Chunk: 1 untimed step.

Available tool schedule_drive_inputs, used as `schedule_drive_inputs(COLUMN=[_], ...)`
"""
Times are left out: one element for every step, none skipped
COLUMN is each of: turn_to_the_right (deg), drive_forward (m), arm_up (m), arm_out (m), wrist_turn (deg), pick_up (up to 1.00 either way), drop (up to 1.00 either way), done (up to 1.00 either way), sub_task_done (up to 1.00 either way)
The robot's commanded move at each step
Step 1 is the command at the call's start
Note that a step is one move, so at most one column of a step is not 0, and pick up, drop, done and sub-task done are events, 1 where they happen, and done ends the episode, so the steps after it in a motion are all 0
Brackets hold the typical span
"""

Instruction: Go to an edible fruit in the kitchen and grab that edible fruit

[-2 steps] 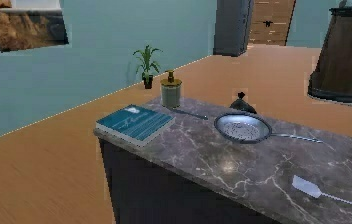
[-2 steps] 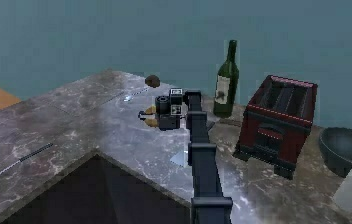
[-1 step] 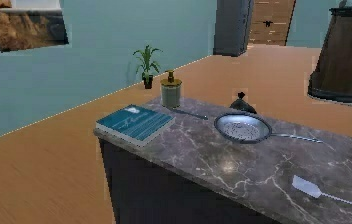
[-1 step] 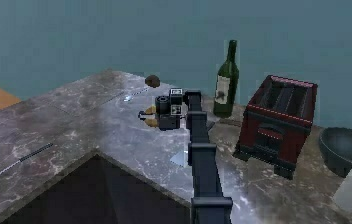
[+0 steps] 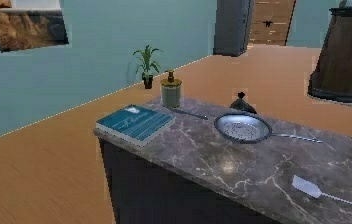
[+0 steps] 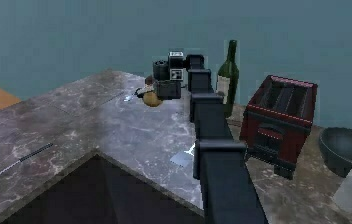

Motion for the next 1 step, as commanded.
schedule_drive_inputs(turn_to_the_right=[0.0], drive_forward=[0.00], arm_up=[0.00], arm_out=[0.00], wrist_turn=[0.0], pick_up=[0.00], drop=[0.00], done=[1.00], sub_task_done=[0.00])
